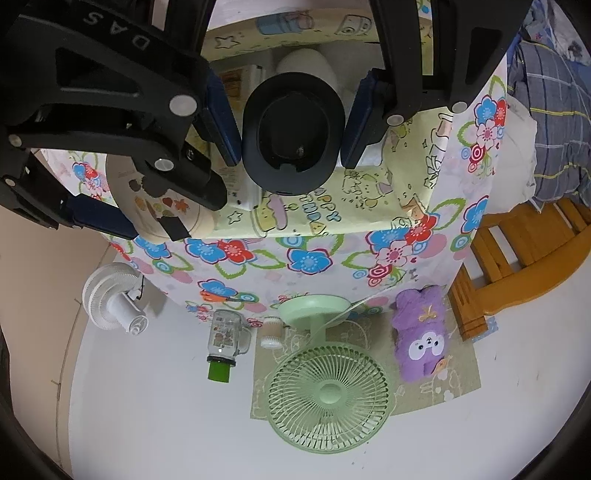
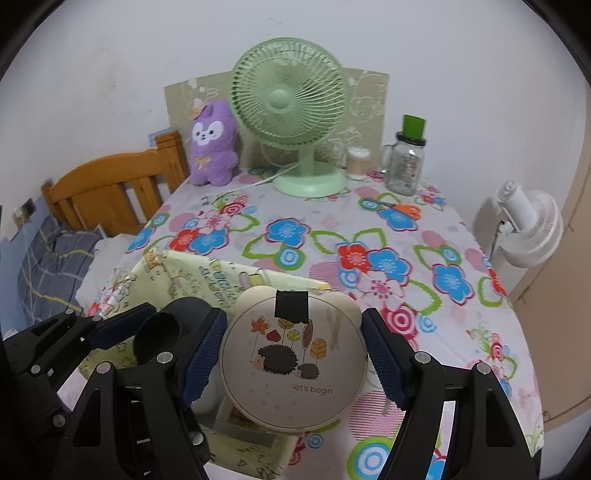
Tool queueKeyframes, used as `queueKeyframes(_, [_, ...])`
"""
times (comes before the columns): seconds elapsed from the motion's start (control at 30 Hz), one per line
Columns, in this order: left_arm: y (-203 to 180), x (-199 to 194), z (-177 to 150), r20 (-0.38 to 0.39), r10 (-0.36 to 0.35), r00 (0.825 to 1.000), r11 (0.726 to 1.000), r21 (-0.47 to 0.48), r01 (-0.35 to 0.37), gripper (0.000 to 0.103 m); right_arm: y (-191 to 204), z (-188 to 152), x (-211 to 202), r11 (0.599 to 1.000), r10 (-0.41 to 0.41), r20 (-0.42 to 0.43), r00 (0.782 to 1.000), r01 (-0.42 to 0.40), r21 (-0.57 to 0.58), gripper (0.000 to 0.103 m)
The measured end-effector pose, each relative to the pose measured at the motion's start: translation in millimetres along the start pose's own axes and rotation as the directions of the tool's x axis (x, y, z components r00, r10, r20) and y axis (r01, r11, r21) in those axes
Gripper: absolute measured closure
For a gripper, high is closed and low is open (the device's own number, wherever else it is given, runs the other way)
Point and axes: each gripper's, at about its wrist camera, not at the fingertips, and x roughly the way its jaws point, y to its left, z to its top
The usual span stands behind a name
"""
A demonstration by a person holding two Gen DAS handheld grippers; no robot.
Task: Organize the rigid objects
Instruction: 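Lower the black holder into the box and open the left gripper while the right releases the coaster inside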
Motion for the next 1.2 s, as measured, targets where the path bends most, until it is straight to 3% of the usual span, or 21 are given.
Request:
queueKeyframes(0.47, [23.6, 30.9, -9.7, -0.119, -0.01, 0.993, 1.0, -0.006, 0.01, 0.045, 28.1, -0.7, 30.3, 0.997, 0.048, -0.065, 0.997, -0.051, -0.059, 0.026])
queueKeyframes(0.77, [24.0, 38.0, -12.3, -0.135, -0.001, 0.991, 1.0, 0.009, 0.003, 0.045, 31.7, -3.4, 50.5, 0.995, 0.061, -0.12, 0.991, -0.069, -0.066, 0.026])
queueKeyframes(1.0, [18.8, 37.7, -12.7, -0.15, -0.026, 0.988, 0.999, 0.029, 0.031, 0.032, 31.0, -2.7, 51.8, 0.995, 0.054, -0.113, 0.992, -0.064, -0.08, 0.026])
queueKeyframes(1.2, [14.8, 31.5, -12.7, -0.149, 0.0, 0.989, 1.0, 0.02, 0.003, 0.022, 28.8, -2.4, 40.1, 0.994, 0.048, -0.086, 0.995, -0.056, -0.094, 0.025])
